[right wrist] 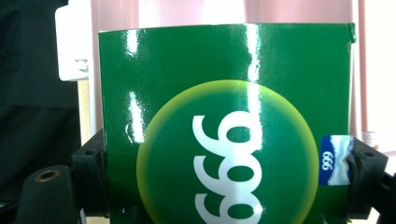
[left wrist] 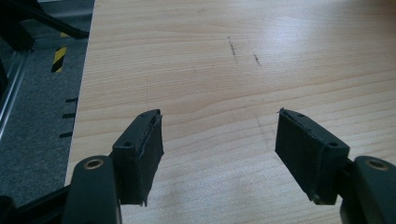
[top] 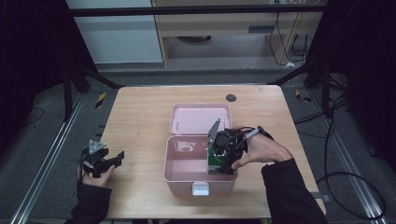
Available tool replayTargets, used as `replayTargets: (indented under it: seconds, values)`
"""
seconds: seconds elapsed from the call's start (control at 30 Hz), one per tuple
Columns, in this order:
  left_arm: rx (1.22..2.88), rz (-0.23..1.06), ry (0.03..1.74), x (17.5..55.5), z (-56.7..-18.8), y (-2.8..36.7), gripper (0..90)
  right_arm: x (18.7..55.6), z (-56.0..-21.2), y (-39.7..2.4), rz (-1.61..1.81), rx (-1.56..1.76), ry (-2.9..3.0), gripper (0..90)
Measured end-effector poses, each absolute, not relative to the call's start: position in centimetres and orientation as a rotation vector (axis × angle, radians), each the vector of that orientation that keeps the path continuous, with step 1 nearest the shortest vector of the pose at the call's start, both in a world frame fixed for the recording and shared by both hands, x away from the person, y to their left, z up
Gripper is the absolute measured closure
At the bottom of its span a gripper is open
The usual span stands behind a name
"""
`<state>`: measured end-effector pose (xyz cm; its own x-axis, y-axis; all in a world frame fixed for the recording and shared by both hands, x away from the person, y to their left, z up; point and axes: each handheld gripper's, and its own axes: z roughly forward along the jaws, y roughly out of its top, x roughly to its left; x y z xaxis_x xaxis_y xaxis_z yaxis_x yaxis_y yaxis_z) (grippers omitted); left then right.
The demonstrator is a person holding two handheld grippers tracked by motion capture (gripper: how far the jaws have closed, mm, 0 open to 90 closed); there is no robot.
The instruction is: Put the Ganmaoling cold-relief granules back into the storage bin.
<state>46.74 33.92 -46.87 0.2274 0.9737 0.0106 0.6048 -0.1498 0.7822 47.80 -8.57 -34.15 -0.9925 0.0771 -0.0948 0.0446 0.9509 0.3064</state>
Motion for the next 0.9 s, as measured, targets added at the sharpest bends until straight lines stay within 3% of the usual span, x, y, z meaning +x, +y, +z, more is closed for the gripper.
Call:
replayTargets:
  seconds: [0.9]
  values:
    - [1.845,0.713,1.454,46.7,-46.9,33.9,31.6,48.4,-37.3,-8.3,0.414,0.1,3.044,15.1]
